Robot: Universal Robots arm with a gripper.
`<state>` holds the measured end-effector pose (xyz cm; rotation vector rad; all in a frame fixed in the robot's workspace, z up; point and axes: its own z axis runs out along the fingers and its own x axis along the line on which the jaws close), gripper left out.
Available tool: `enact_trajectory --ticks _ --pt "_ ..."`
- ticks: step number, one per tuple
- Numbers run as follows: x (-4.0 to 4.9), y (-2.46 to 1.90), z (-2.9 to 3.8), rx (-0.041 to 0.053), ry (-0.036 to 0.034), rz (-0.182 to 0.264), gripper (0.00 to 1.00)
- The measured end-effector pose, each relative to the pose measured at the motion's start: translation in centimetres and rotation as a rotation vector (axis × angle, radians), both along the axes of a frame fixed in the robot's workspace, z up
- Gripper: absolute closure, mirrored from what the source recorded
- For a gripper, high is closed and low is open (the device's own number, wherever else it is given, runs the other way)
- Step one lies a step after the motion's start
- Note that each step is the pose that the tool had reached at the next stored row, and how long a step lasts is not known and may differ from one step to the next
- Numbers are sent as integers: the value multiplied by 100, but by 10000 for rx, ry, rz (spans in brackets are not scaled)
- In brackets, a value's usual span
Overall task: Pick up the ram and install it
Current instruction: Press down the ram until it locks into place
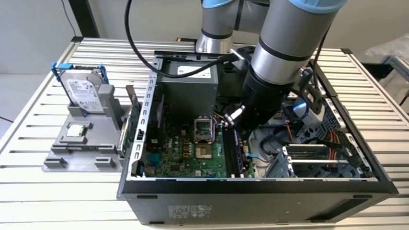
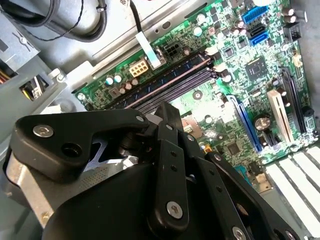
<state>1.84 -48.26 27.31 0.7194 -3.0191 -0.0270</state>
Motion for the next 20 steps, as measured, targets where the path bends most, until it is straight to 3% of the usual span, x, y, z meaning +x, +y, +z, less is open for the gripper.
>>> enact_trajectory --ticks 20 --pt "1 4 0 -1 0 1748 100"
